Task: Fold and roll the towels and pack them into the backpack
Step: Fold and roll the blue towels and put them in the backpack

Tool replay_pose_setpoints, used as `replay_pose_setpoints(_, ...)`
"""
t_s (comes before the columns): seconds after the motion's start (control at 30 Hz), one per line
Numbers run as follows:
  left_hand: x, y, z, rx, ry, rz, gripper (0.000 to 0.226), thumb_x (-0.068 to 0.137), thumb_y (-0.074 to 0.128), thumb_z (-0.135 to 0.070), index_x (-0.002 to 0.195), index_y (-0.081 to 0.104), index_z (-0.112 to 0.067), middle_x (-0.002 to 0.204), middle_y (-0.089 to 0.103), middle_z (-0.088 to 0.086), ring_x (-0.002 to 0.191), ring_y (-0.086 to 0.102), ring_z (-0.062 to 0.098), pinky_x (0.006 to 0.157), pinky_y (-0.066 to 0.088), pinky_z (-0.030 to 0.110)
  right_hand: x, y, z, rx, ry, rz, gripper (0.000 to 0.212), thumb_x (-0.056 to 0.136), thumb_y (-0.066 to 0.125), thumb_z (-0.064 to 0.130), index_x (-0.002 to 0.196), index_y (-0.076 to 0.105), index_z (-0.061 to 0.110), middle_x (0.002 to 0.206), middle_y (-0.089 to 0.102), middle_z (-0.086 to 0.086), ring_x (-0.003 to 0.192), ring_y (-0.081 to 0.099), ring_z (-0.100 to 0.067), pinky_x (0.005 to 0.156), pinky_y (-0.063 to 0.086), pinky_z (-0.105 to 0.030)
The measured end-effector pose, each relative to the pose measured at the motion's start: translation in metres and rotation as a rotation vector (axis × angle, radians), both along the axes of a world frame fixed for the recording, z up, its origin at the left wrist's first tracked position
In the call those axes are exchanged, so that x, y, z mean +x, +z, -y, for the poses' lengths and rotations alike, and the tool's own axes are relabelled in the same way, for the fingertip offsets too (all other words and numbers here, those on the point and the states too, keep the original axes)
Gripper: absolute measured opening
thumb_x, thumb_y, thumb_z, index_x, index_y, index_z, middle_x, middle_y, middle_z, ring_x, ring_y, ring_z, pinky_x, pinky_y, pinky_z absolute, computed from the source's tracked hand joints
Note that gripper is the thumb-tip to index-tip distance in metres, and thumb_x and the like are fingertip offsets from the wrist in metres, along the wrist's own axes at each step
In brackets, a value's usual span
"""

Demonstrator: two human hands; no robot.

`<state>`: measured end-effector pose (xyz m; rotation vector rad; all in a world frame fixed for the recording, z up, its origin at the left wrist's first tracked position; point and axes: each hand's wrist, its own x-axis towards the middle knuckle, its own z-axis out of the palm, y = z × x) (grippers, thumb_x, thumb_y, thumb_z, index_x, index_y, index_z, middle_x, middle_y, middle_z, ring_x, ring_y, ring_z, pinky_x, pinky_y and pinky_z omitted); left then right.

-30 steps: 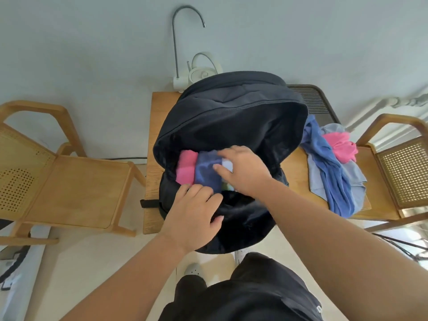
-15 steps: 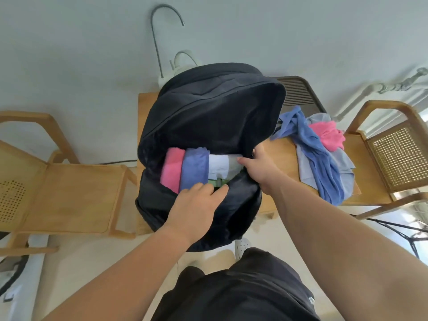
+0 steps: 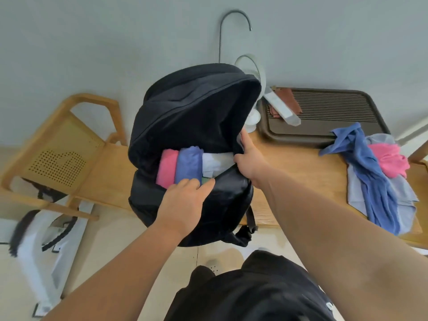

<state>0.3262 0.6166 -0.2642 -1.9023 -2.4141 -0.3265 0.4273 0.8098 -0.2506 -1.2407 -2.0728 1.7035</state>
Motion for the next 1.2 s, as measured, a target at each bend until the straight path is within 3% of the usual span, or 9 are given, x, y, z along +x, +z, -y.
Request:
replay_pose_setpoints(0.13, 0.005, -0.001, -0.005, -0.009, 0.012, -0.002, 0.056, 0.067, 0.075, 0.001, 0.119, 0.069, -0.020, 0.070, 0.053, 0.000, 0.061, 0.050, 0.023, 0.054, 0.029, 0.030, 0.012, 0.002, 0.001, 0.031, -0.006, 0.047, 0.098, 0.085, 0.038, -0.003, 0.147, 0.005, 0.066, 0.149, 0.045, 0.017, 0.116, 0.057, -0.013, 0.099, 0.053, -0.040)
replay_pose_setpoints(0.3, 0.023, -0.002, -0.024, -0.004, 0.057, 0.068, 0.041, 0.070, 0.075, -0.004, 0.108, 0.068, -0.017, 0.080, 0.061, -0.002, 0.068, 0.056, 0.022, 0.057, 0.043, 0.034, 0.032, -0.003, -0.009, 0.011, -0.046, 0.055, 0.087, 0.093, 0.046, 0.003, 0.153, 0.011, 0.055, 0.131, 0.056, 0.015, 0.108, 0.059, -0.009, 0.090, 0.056, -0.034)
replay_pose_setpoints(0.47, 0.047, -0.003, -0.047, 0.031, 0.068, 0.054, 0.027, 0.072, 0.072, 0.004, 0.083, 0.061, -0.018, 0.072, 0.052, -0.004, 0.064, 0.048, 0.020, 0.056, 0.033, 0.030, 0.037, -0.006, -0.023, 0.065, -0.087, 0.125, 0.075, 0.086, 0.055, 0.002, 0.151, 0.035, 0.035, 0.100, 0.067, 0.001, 0.087, 0.065, -0.017, 0.065, 0.052, -0.028)
replay_pose_setpoints(0.57, 0.061, -0.001, -0.064, 0.043, 0.086, 0.022, 0.027, 0.073, 0.070, 0.005, 0.083, 0.060, -0.019, 0.072, 0.050, -0.003, 0.064, 0.047, 0.023, 0.056, 0.032, 0.032, 0.048, -0.006, -0.042, 0.091, -0.126, 0.095, 0.070, 0.085, 0.052, -0.001, 0.145, 0.045, 0.034, 0.087, 0.059, 0.000, 0.072, 0.057, -0.016, 0.056, 0.044, -0.027)
replay_pose_setpoints(0.7, 0.092, 0.000, -0.085, 0.027, 0.162, 0.015, 0.025, 0.072, 0.071, 0.003, 0.085, 0.063, -0.016, 0.073, 0.051, -0.001, 0.065, 0.049, 0.025, 0.057, 0.037, 0.035, 0.071, -0.006, -0.066, 0.127, -0.030, 0.055, 0.067, 0.087, 0.051, 0.003, 0.144, 0.045, 0.037, 0.107, 0.059, 0.003, 0.086, 0.062, -0.016, 0.061, 0.047, -0.028)
replay_pose_setpoints(0.8, 0.115, 0.004, -0.095, 0.008, 0.246, -0.002, 0.032, 0.072, 0.077, -0.010, 0.102, 0.067, -0.011, 0.083, 0.058, 0.002, 0.074, 0.055, 0.027, 0.063, 0.044, 0.040, 0.090, -0.004, -0.080, 0.132, 0.078, 0.002, 0.064, 0.091, 0.061, 0.020, 0.148, 0.039, 0.036, 0.119, 0.058, 0.006, 0.103, 0.061, -0.015, 0.081, 0.055, -0.034)
replay_pose_setpoints(0.93, 0.140, 0.014, -0.116, -0.049, 0.349, -0.055, 0.054, 0.076, 0.079, -0.031, 0.121, 0.062, -0.010, 0.104, 0.063, 0.006, 0.091, 0.059, 0.029, 0.075, 0.050, 0.044, 0.122, -0.005, -0.097, 0.143, 0.177, 0.008, 0.072, 0.091, 0.067, 0.037, 0.153, 0.032, 0.034, 0.144, 0.047, 0.001, 0.127, 0.049, -0.016, 0.104, 0.047, -0.041)
replay_pose_setpoints(1.1, 0.179, 0.026, -0.153, -0.009, 0.319, -0.078, 0.059, 0.073, 0.079, -0.030, 0.126, 0.060, -0.012, 0.123, 0.058, 0.010, 0.109, 0.056, 0.031, 0.089, 0.046, 0.049, 0.176, -0.014, -0.136, 0.237, 0.154, 0.095, 0.069, 0.091, 0.067, 0.042, 0.151, 0.035, 0.031, 0.148, 0.044, -0.002, 0.131, 0.048, -0.020, 0.107, 0.044, -0.042)
replay_pose_setpoints(1.2, 0.208, 0.026, -0.185, -0.037, 0.235, -0.058, 0.055, 0.078, 0.074, -0.032, 0.127, 0.058, -0.016, 0.128, 0.054, 0.009, 0.114, 0.052, 0.031, 0.095, 0.044, 0.048, 0.216, -0.028, -0.175, 0.303, 0.099, 0.288, 0.065, 0.089, 0.064, 0.046, 0.148, 0.041, 0.031, 0.149, 0.039, -0.006, 0.133, 0.043, -0.028, 0.107, 0.042, -0.044)
